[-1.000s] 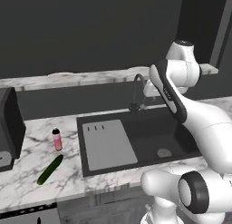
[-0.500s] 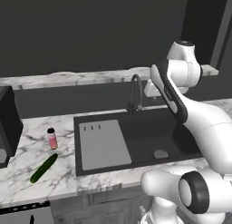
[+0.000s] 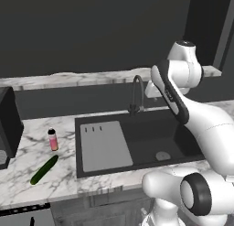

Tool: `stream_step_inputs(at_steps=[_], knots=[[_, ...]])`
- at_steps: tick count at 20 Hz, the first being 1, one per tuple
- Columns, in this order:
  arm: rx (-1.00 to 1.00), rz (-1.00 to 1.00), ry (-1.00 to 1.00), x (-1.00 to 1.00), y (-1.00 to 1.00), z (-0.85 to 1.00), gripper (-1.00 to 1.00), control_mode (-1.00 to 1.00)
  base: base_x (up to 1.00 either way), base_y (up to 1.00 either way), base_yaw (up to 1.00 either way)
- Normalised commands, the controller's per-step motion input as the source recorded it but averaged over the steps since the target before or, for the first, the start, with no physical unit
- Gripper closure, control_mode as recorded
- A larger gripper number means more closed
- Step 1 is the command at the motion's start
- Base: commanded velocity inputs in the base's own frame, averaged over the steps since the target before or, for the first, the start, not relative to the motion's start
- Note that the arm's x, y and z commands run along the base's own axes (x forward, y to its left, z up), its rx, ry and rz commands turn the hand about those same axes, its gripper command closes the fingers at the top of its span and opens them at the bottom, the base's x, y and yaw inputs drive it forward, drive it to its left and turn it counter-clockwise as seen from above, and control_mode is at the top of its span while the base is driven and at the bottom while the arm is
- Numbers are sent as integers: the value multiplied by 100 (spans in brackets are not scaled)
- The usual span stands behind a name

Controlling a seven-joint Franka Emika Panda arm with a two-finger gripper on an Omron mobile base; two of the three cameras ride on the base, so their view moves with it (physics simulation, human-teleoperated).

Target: Turn on the sink faucet. Then move the cucumber from the counter to the sink. Turn off the sink. Move the vegetable from the sink to the pot next to the stove. Finally move the pot to the rear left burner.

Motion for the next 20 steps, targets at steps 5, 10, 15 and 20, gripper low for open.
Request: stream_step_inputs(at_steps=[5,10,15,20], knots=[[6,0,1,1,-25,-23,-100,-100,0,0,0],[16,3,-18,0,-93,-53,-100,-100,0,0,0],[17,8,-16,8,-98,-50,-100,-100,0,0,0],[13,14,-14,17,-72,-45,-100,-100,0,0,0]])
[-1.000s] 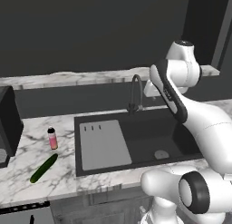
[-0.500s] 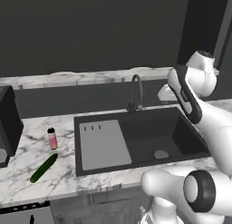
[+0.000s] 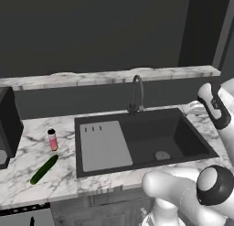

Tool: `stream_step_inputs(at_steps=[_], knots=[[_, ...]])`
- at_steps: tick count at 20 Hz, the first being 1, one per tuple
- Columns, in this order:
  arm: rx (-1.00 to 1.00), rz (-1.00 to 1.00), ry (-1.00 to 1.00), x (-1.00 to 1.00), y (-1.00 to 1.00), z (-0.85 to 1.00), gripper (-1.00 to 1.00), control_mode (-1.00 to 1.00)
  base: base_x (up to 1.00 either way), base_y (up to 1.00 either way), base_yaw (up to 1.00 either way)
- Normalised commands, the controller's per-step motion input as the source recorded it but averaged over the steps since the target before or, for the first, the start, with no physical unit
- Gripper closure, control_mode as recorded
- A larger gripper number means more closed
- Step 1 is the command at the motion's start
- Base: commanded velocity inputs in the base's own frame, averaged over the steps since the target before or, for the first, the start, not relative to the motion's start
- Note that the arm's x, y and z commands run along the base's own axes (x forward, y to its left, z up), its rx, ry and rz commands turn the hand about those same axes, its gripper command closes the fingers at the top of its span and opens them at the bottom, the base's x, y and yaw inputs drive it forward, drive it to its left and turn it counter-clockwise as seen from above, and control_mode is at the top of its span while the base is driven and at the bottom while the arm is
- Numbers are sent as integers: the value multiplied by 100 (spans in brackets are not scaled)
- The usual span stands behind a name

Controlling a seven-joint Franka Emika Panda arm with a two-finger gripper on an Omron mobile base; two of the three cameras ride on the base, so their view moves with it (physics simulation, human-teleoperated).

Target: Turn on the sink faucet. Then move the cucumber from the counter to the sink. Turn off the sink. Move the vegetable from the sink to the pot next to the stove. Finally move the pot to the rear left burner.

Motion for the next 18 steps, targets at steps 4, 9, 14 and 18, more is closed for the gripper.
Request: stream_step_inputs(at_steps=[4,9,14,18], knots=[[1,15,-12,34,-19,-31,-100,-100,0,0,0],[1,22,-18,46,4,-11,-100,-100,0,0,0],[0,33,-19,44,24,-12,-100,-100,0,0,0],[0,45,-8,1,7,-18,-100,-100,0,0,0]])
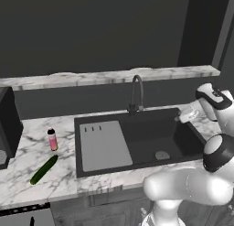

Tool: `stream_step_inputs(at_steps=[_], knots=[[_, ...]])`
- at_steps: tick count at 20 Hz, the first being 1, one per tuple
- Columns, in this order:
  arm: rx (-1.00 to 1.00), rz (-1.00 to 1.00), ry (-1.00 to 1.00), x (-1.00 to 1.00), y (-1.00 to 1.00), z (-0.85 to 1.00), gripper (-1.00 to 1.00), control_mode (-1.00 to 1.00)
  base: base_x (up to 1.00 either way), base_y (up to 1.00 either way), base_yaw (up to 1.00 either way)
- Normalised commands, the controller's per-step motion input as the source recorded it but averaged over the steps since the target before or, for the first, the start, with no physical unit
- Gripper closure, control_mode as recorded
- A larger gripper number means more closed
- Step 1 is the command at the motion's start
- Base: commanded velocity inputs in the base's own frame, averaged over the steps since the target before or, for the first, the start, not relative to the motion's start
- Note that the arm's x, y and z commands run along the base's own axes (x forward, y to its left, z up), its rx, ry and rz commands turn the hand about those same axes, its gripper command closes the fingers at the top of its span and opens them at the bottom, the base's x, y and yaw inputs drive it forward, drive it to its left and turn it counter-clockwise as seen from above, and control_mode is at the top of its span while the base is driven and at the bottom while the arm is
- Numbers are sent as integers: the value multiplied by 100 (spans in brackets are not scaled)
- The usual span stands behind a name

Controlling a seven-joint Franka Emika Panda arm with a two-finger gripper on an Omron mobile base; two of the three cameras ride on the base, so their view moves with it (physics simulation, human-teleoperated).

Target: Turn on the sink faucet. Then move the cucumber from the counter to the sink. Turn off the sink. Move the vegetable from the sink to the pot next to the stove. Finally move the pot to the rear left burner.

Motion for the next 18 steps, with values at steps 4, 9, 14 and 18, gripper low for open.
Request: stream_step_inputs(at_steps=[4,9,14,18], knots=[[0,39,-6,3,1,-6,-100,-100,0,0,0],[0,23,-8,24,9,1,-100,-100,0,0,0],[0,13,-6,38,21,3,-100,-100,0,0,0],[0,4,-11,22,32,0,-100,-100,0,0,0]])
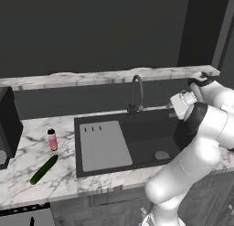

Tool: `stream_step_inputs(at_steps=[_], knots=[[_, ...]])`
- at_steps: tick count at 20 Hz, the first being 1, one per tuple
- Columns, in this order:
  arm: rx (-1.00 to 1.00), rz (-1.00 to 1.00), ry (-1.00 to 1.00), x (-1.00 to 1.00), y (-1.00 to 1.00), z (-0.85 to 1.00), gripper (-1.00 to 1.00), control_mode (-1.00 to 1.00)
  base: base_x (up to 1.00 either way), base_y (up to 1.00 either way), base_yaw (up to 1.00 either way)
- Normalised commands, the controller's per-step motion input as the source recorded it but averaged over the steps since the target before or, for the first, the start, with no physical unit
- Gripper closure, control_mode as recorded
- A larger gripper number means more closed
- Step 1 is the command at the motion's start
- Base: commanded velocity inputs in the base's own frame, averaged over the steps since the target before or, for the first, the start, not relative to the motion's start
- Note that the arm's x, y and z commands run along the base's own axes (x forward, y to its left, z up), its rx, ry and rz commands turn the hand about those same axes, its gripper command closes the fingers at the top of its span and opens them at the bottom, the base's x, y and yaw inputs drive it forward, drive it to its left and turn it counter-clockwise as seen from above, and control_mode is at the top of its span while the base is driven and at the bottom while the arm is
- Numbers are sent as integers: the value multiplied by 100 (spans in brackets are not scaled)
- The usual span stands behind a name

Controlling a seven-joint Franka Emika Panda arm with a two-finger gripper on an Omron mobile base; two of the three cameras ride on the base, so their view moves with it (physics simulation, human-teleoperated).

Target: Turn on the sink faucet. Then move the cucumber from the counter to the sink. Turn off the sink. Move the vegetable from the sink to the pot next to the stove. Finally move the pot to the rear left burner.

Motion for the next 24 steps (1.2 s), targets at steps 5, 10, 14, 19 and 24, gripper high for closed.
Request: stream_step_inputs(at_steps=[5,10,14,19,24], knots=[[0,0,-12,20,35,0,-100,-100,0,0,0],[0,0,-10,25,22,0,-100,-100,0,0,0],[0,-3,-8,28,11,0,-100,-100,0,0,0],[0,-2,-5,16,0,0,-100,-100,0,0,0],[0,-1,-1,21,0,0,-100,-100,0,0,0]])
